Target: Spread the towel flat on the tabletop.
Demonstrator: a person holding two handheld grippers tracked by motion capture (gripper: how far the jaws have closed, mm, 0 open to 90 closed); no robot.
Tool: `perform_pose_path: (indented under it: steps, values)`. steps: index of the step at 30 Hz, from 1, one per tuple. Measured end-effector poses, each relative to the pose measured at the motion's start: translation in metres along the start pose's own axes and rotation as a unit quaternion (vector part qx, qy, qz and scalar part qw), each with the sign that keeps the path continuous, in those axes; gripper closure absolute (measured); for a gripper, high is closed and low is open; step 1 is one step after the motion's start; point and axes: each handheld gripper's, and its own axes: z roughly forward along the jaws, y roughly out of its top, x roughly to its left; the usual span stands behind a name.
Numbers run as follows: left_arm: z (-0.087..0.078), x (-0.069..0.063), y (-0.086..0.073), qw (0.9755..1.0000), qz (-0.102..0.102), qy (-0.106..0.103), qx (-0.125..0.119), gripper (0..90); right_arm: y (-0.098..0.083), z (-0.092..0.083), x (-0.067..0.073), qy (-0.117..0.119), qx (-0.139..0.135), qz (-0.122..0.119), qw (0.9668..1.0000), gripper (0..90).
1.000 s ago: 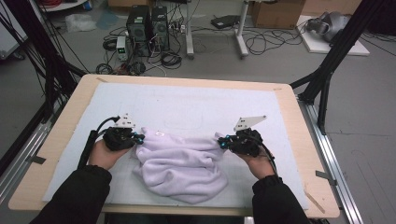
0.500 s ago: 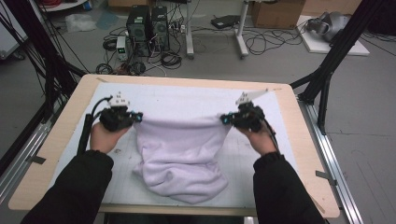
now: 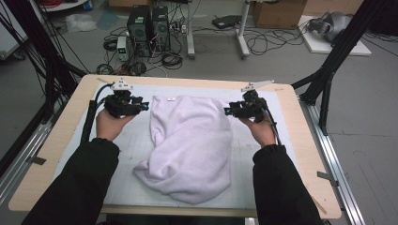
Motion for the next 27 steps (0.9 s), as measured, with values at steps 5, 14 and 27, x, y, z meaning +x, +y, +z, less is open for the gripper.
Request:
perform_pose_path:
  steps: [5, 14, 27]
  values:
    - [-0.009, -0.015, -0.025, 0.9996, 0.006, -0.026, -0.004, 60.0, -0.020, -0.011, 0.027, 0.029, -0.015, -0.022, 0.9992, 57.2]
    - [-0.026, -0.045, -0.055, 0.9952, 0.027, -0.094, -0.005, 62.4, -0.052, -0.021, 0.071, 0.071, -0.027, -0.051, 0.9958, 55.9]
    - [-0.014, -0.077, -0.086, 0.9832, 0.052, -0.170, 0.043, 60.1, -0.090, -0.003, 0.109, 0.125, 0.021, -0.070, 0.9895, 54.0]
